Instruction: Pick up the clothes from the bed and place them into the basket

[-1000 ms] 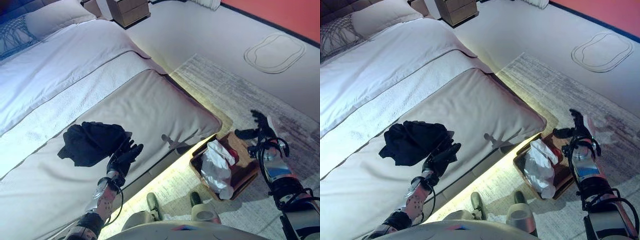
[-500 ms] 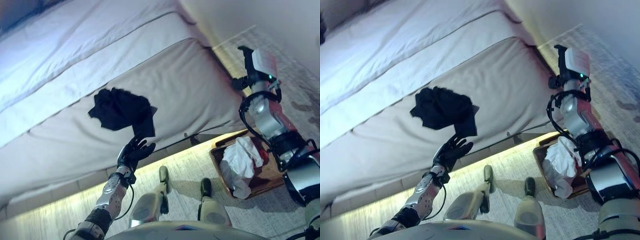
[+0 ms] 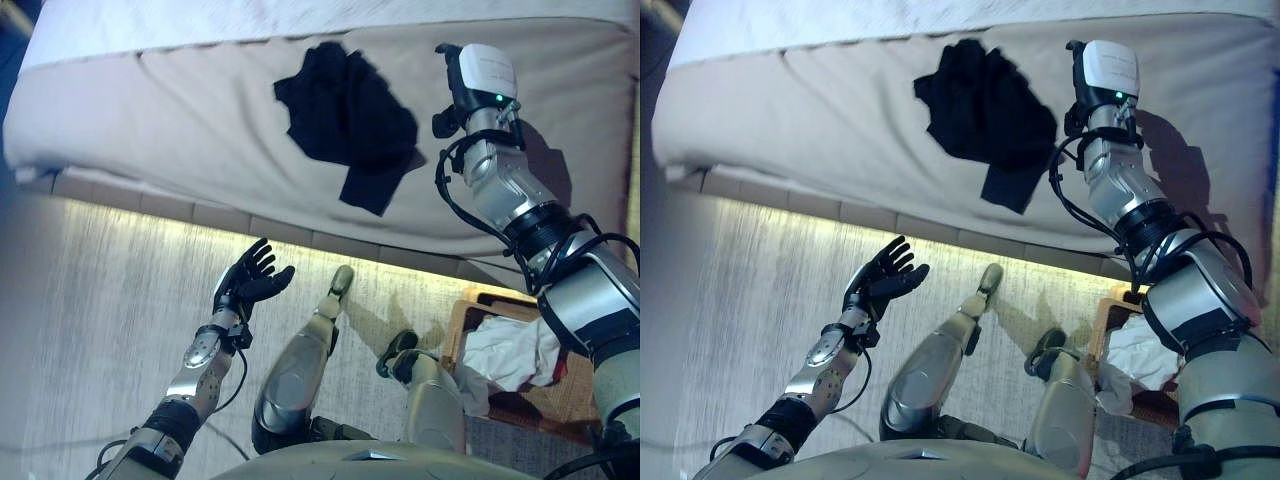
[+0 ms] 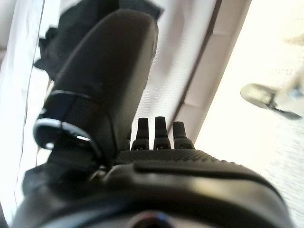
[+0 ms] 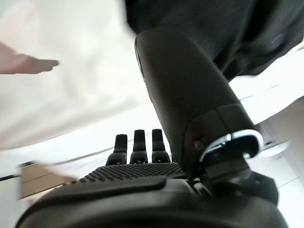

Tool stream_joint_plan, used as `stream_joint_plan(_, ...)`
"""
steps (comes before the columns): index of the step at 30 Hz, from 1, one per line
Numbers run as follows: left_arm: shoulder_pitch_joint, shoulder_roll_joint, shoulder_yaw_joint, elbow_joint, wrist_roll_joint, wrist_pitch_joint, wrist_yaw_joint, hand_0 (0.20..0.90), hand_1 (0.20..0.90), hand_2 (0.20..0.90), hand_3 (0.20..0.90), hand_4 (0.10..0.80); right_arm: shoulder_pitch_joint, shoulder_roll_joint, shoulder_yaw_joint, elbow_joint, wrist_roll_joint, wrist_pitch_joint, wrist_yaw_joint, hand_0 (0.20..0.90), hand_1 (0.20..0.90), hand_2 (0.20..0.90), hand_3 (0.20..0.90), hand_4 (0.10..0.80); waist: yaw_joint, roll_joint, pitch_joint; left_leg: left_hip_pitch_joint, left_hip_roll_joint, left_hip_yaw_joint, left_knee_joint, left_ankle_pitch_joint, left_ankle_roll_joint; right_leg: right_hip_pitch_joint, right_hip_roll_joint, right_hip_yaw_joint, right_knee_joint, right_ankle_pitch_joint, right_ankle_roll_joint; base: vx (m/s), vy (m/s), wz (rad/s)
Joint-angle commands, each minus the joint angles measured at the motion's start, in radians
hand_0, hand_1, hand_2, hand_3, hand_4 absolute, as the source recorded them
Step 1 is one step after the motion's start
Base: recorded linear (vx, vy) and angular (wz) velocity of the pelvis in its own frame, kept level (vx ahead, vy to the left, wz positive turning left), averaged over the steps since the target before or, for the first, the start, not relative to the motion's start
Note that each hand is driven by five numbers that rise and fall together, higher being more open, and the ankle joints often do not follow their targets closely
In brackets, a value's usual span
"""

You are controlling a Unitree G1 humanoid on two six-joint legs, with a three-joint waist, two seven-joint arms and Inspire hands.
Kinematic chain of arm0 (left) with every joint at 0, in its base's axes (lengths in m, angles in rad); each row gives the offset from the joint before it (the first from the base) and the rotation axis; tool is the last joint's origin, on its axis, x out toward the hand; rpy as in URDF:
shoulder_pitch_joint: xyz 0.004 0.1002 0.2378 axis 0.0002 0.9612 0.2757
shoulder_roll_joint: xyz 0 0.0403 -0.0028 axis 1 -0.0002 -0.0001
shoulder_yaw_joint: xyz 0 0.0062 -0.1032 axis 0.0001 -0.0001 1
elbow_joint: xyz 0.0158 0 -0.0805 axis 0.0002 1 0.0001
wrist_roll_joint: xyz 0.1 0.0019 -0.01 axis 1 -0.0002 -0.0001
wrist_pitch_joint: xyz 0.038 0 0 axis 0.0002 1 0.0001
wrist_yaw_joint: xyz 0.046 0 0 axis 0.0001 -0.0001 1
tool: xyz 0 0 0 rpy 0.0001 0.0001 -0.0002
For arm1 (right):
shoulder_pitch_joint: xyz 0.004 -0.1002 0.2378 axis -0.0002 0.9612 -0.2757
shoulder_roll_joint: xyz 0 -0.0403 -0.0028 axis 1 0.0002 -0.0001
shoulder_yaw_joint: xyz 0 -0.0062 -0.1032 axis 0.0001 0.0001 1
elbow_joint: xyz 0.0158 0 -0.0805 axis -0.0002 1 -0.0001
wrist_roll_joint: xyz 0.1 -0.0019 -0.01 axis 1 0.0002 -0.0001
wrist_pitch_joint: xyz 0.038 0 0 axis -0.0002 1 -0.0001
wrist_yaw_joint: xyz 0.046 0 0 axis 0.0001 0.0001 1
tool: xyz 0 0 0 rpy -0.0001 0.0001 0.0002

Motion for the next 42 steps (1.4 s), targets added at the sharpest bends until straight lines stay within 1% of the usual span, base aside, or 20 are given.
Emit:
stream_joint_plan(1,0.028,0.037,-0.013,-0.147,-0.026,-0.051,-0.034,0.900,0.900,0.900,0.900,0.800,-0.173,-0.051,0.061,-0.040,-0.020,0.015,-0.058,0.900,0.900,0.900,0.900,0.800,-0.003,0.000,-0.014,-0.070,-0.057,0.060,0.274,-0.263,0.077,-0.056,0.060,-0.066,-0.021,0.122,-0.064,0.068,0.059,0.43)
stream_joint_plan(2,0.041,0.044,-0.022,-0.166,-0.033,-0.055,-0.039,0.900,0.900,0.900,0.900,0.800,-0.189,-0.051,0.069,-0.022,0.001,0.024,-0.061,0.900,0.900,0.900,0.900,0.800,0.006,0.004,-0.014,-0.110,-0.065,0.064,0.319,-0.280,0.085,-0.095,0.050,-0.067,0.026,0.109,-0.066,0.061,0.069,0.35)
stream_joint_plan(3,0.046,0.046,-0.025,-0.171,-0.038,-0.057,-0.041,0.900,0.900,0.900,0.900,0.800,-0.194,-0.051,0.072,-0.015,0.015,0.023,-0.061,0.900,0.900,0.900,0.900,0.800,0.008,0.005,-0.014,-0.122,-0.067,0.064,0.331,-0.285,0.088,-0.107,0.047,-0.067,0.038,0.106,-0.067,0.082,0.089,0.25)
stream_joint_plan(4,0.056,0.047,-0.029,-0.192,-0.051,-0.054,-0.037,0.900,0.900,0.900,0.900,0.800,-0.205,-0.051,0.072,0.003,0.035,0.024,-0.056,0.900,0.900,0.900,0.900,0.800,0.015,0.009,-0.014,-0.158,-0.073,0.068,0.368,-0.299,0.094,-0.137,0.043,-0.069,0.077,0.091,-0.072,0.077,0.071,0.15)
stream_joint_plan(6,0.067,0.046,-0.029,-0.210,-0.078,-0.051,-0.036,0.900,0.900,0.900,0.900,0.800,-0.210,-0.048,0.069,0.016,0.042,0.027,-0.040,0.900,0.900,0.900,0.900,0.800,0.019,0.013,-0.014,-0.192,-0.078,0.070,0.400,-0.309,0.097,-0.164,0.042,-0.069,0.106,0.081,-0.076,0.074,0.066,0.12)
stream_joint_plan(8,0.087,0.046,-0.028,-0.239,-0.119,-0.058,-0.037,0.900,0.900,0.900,0.900,0.800,-0.219,-0.041,0.074,0.049,0.039,0.024,-0.026,0.900,0.900,0.900,0.900,0.800,0.027,0.021,-0.014,-0.257,-0.083,0.070,0.448,-0.321,0.105,-0.225,0.043,-0.064,0.154,0.067,-0.080,0.036,0.062,0.04)
stream_joint_plan(11,0.105,0.058,-0.021,-0.271,-0.160,-0.077,-0.051,0.900,0.900,0.900,0.900,0.800,-0.239,-0.049,0.103,0.080,0.027,0.052,0.007,0.900,0.900,0.900,0.900,0.800,0.033,0.035,-0.014,-0.337,-0.083,0.080,0.496,-0.327,0.112,-0.310,0.040,-0.056,0.209,0.055,-0.083,-0.009,0.029,-0.01)
stream_joint_plan(12,0.105,0.058,-0.021,-0.271,-0.160,-0.077,-0.051,0.900,0.900,0.900,0.900,0.800,-0.240,-0.049,0.103,0.080,0.027,0.052,0.007,0.900,0.900,0.900,0.900,0.800,0.033,0.035,-0.014,-0.338,-0.083,0.080,0.497,-0.327,0.112,-0.311,0.040,-0.055,0.210,0.055,-0.083,-0.032,0.026,0.10)
stream_joint_plan(13,0.112,0.055,-0.016,-0.288,-0.184,-0.082,-0.063,0.900,0.900,0.900,0.900,0.800,-0.248,-0.063,0.126,0.132,0.035,0.049,0.020,0.900,0.900,0.900,0.900,0.800,0.038,0.047,-0.014,-0.377,-0.087,0.084,0.527,-0.333,0.115,-0.350,0.034,-0.056,0.236,0.049,-0.084,-0.032,0.017,0.15)
stream_joint_plan(17,0.124,0.058,-0.021,-0.307,-0.231,-0.110,-0.081,0.900,0.900,0.900,0.900,0.800,-0.276,-0.078,0.161,0.240,0.076,0.021,0.055,0.900,0.900,0.900,0.900,0.800,0.047,0.066,-0.014,-0.441,-0.091,0.096,0.568,-0.340,0.122,-0.412,0.029,-0.059,0.275,0.037,-0.089,-0.037,0.021,0.13)
stream_joint_plan(18,0.127,0.060,-0.020,-0.315,-0.239,-0.114,-0.087,0.900,0.900,0.900,0.900,0.800,-0.286,-0.083,0.170,0.261,0.100,0.024,0.063,0.839,0.839,0.839,0.829,0.729,0.049,0.071,-0.014,-0.458,-0.091,0.101,0.581,-0.343,0.126,-0.432,0.027,-0.058,0.288,0.034,-0.090,-0.052,0.031,0.08)
stream_joint_plan(19,0.131,0.061,-0.020,-0.321,-0.241,-0.119,-0.090,0.900,0.900,0.900,0.900,0.800,-0.292,-0.091,0.170,0.274,0.134,0.017,0.065,0.472,0.472,0.472,0.400,0.300,0.049,0.074,-0.014,-0.473,-0.092,0.103,0.594,-0.346,0.127,-0.448,0.027,-0.055,0.299,0.032,-0.092,-0.048,0.024,-0.06)
stream_joint_plan(20,0.135,0.062,-0.021,-0.325,-0.242,-0.123,-0.091,0.900,0.900,0.900,0.900,0.800,-0.296,-0.096,0.166,0.284,0.153,0.011,0.063,0.300,0.300,0.300,0.200,0.100,0.049,0.077,-0.014,-0.486,-0.093,0.106,0.606,-0.350,0.128,-0.462,0.025,-0.055,0.310,0.029,-0.093,-0.047,0.018,-0.28)
stream_joint_plan(24,0.144,0.061,-0.011,-0.343,-0.276,-0.114,-0.084,0.900,0.900,0.900,0.900,0.800,-0.321,-0.110,0.152,0.319,0.160,-0.035,0.068,0.300,0.300,0.300,0.200,0.100,0.047,0.080,-0.014,-0.520,-0.091,0.121,0.652,-0.368,0.133,-0.494,0.024,-0.053,0.350,0.016,-0.097,-0.034,0.004,0.05)
stream_joint_plan(30,0.155,0.061,-0.007,-0.352,-0.276,-0.117,-0.081,0.900,0.900,0.900,0.900,0.800,-0.340,-0.122,0.146,0.309,0.185,-0.050,0.039,0.300,0.300,0.300,0.200,0.100,0.037,0.076,-0.014,-0.510,-0.083,0.130,0.656,-0.374,0.134,-0.489,0.032,-0.045,0.355,0.014,-0.096,-0.026,0.004,0.04)
stream_joint_plan(35,0.160,0.058,0.002,-0.338,-0.287,-0.124,-0.085,0.900,0.900,0.900,0.900,0.800,-0.357,-0.121,0.130,0.320,0.199,-0.074,0.019,0.300,0.300,0.300,0.200,0.100,0.027,0.073,-0.014,-0.463,-0.075,0.136,0.636,-0.374,0.129,-0.451,0.043,-0.035,0.345,0.012,-0.095,-0.037,0.013,-0.06)
stream_joint_plan(39,0.161,0.057,0.009,-0.326,-0.284,-0.120,-0.087,0.900,0.900,0.900,0.900,0.800,-0.365,-0.121,0.121,0.323,0.198,-0.076,0.021,0.300,0.300,0.300,0.200,0.100,0.021,0.067,-0.014,-0.413,-0.071,0.138,0.620,-0.376,0.123,-0.406,0.048,-0.029,0.332,0.012,-0.092,-0.014,0.004,-0.06)
stream_joint_plan(42,0.157,0.059,0.019,-0.313,-0.282,-0.120,-0.087,0.900,0.900,0.900,0.900,0.800,-0.356,-0.126,0.113,0.318,0.201,-0.080,0.014,0.300,0.300,0.300,0.200,0.100,0.008,0.054,-0.014,-0.349,-0.062,0.137,0.592,-0.376,0.116,-0.349,0.054,-0.019,0.303,0.023,-0.084,-0.016,-0.007,-0.13)
